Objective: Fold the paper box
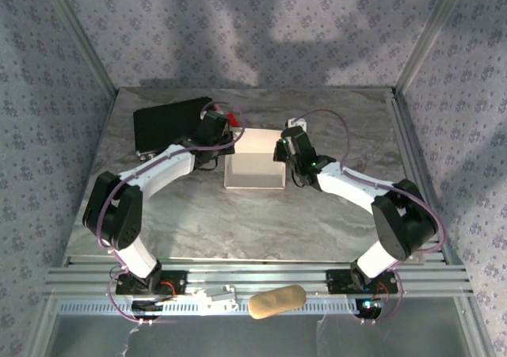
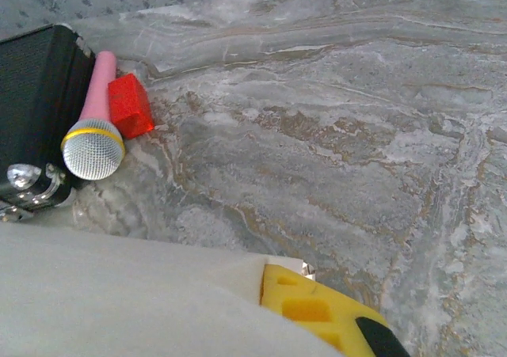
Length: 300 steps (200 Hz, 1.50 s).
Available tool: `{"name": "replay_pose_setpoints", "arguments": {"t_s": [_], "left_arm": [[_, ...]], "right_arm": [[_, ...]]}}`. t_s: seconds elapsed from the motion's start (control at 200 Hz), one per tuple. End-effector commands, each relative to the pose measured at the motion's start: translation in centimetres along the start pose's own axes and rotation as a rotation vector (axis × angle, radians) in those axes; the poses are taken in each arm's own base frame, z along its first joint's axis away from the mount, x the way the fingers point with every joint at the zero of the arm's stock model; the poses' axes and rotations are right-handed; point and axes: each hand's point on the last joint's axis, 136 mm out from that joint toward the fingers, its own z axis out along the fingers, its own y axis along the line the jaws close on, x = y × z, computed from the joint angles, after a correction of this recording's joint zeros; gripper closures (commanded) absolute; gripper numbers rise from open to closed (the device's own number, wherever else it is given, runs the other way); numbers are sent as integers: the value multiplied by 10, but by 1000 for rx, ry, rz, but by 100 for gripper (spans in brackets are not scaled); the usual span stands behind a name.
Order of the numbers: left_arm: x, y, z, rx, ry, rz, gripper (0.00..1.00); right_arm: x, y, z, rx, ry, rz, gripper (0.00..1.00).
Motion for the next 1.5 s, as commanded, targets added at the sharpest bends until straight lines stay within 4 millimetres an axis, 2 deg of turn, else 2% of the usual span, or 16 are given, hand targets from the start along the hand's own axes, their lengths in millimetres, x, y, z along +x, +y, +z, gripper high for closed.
{"name": "replay_pose_setpoints", "arguments": {"t_s": [0.0, 0.285, 0.595, 0.79, 0.994, 1.249, 1.344, 1.494], "left_arm": [[-2, -24, 5, 131, -17, -47, 100], [15, -19, 5, 157, -28, -63, 100], [40, -22, -5, 208, -93, -32, 100], [58, -21, -13, 223, -129, -2, 100], [74, -20, -15, 219, -135, 21, 100], [95, -18, -12, 184, -135, 50, 100], [98, -15, -13, 165, -148, 66, 100], [107, -13, -12, 130, -162, 121, 100]], "right_arm": [[-2, 19, 3, -71, -69, 35, 100], [12, 16, -5, -83, -121, -24, 100], [27, 7, -21, -108, -206, -104, 100], [39, 8, -28, -133, -215, -161, 100], [49, 8, -37, -115, -219, -205, 100], [60, -5, -43, -69, -218, -225, 100], [64, -9, -46, -52, -216, -238, 97], [62, -11, -52, -50, -226, -244, 96]]}}
